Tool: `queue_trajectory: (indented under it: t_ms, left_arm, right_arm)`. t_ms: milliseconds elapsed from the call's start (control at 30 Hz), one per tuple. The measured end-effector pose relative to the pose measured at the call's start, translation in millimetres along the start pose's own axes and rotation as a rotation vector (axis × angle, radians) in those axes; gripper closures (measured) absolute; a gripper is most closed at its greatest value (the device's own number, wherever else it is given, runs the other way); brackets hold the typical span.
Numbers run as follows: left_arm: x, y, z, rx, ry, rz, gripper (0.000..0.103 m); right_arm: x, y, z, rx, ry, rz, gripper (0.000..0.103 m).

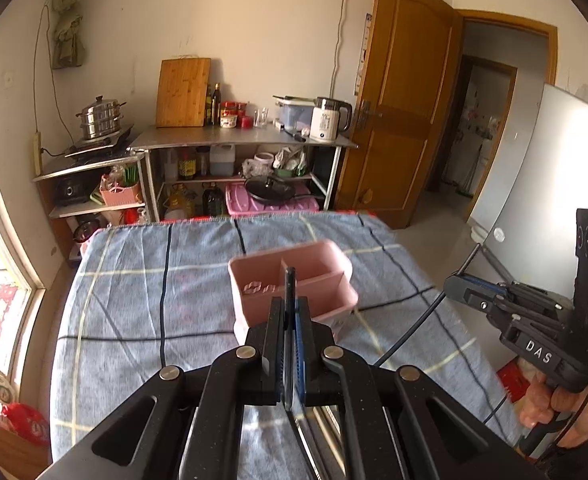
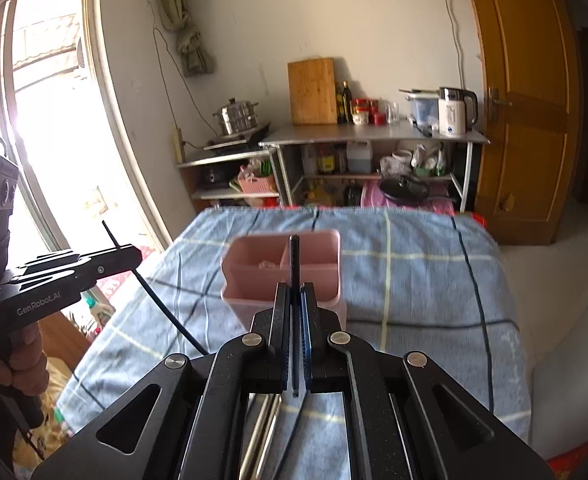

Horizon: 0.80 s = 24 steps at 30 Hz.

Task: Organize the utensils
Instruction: 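Lift the held chopsticks with both tools and carry them over the pink basket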

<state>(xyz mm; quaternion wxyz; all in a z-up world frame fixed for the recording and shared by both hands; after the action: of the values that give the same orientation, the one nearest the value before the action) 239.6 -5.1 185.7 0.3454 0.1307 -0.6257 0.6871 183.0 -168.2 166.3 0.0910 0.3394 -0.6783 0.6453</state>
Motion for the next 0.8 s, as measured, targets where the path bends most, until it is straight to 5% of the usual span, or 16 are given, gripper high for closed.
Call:
queue_trajectory:
  t_ms: [467,800]
  left_arm:
    - [8,-95,-5,0.033,0.022,0.099,0.099]
    - [-53,-76,-35,0.093,0.001,0.014,0.099]
  right_arm:
    - [1,-80,-9,-0.008,-0.034,0.132,0.098]
    - [-51,-73,-15,-0.019,-0.060,0.075,0.098]
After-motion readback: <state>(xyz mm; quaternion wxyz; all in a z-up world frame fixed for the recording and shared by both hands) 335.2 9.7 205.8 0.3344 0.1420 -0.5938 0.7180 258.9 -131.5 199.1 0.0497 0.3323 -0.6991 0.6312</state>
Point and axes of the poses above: each gripper's, at about its wrist camera, not at the fingertips, and x roughly against the way its jaws point, z to its right, y to its underside, the point moved 4 cm from there along -x, roughly the way its jaws point, and after that the axes turned 3 degrees about x, right-handed, at the moved point
